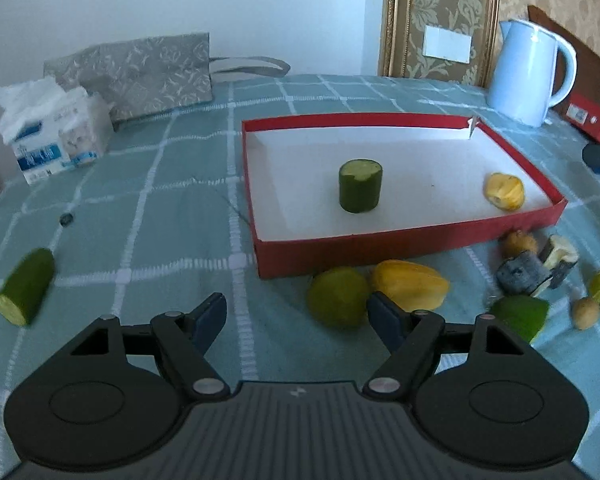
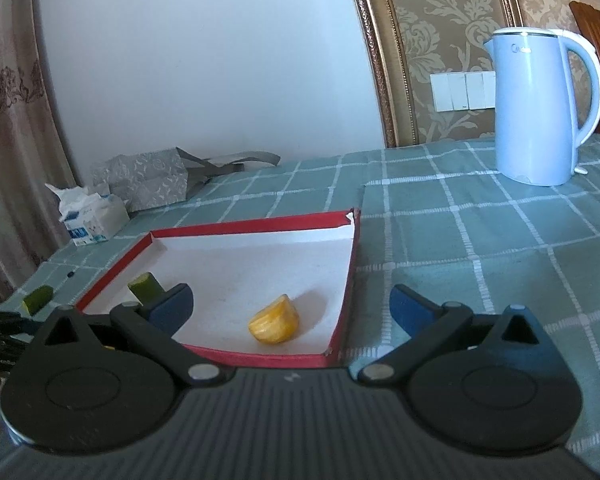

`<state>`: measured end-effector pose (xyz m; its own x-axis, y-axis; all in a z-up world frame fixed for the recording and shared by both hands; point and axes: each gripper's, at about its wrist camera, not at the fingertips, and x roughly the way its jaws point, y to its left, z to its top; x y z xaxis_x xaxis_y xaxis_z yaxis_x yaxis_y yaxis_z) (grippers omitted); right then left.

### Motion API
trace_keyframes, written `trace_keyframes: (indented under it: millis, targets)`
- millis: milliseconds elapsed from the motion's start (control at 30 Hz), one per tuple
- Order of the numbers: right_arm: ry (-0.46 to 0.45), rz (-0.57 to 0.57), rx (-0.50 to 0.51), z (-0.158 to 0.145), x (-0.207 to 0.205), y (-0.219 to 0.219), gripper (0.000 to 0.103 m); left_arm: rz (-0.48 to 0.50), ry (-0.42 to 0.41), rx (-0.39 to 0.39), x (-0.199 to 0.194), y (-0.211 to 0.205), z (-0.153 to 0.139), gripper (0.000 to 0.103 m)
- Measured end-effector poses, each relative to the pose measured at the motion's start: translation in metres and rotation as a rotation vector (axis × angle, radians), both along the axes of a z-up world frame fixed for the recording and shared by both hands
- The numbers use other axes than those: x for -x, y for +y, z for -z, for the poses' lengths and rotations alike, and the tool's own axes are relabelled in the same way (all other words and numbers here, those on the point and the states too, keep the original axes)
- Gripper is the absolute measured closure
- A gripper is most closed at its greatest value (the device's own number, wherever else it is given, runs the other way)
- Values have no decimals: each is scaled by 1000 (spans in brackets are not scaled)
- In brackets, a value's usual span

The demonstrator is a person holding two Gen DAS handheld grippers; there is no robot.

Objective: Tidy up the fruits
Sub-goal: 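Close the left gripper on the round green fruit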

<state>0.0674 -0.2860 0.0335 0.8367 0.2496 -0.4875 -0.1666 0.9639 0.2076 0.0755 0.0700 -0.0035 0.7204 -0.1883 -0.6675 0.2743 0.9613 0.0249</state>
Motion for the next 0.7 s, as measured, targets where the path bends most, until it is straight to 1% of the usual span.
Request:
trace_keyframes:
  millis: [67,133,200,333,367,400,467,500,567,600,700]
  targets:
    - [6,3,7,1,-1,0,0,2,-17,-21,1,-2,-2,25]
    - [14,-2,-2,2,-2,0,0,5,-9,-17,-2,-5,-1,26]
    - [13,-4,-1,1,-1,0,0,-2,-32,-27,-3,-9,-1,26]
    - [12,-2,5,2,-2,1,0,-24,-29,2,-8,-9,0,26]
    - [14,-4,4,2,-2,1,0,-30,-23,12,-7,-8,0,28]
    - [14,-5,7,2,-2,2,0,-29,-24,21,-4,-7,1,33]
    - [6,-2,17,1,-1,3,0,-16,-37,11,3,-8,4,39]
    - [2,-1,22,0,-1,4,0,-15,-33,10,4,-9,6,47]
    - [5,-4,25,1,-1,5,0,-11,-26,31,4,-11,9,55]
    - [7,-3,25,2,-1,5,0,-12,-30,32,2,-14,10,57]
    - [8,0,32,2,-1,6,0,-9,-48,4,-4,-24,13,59]
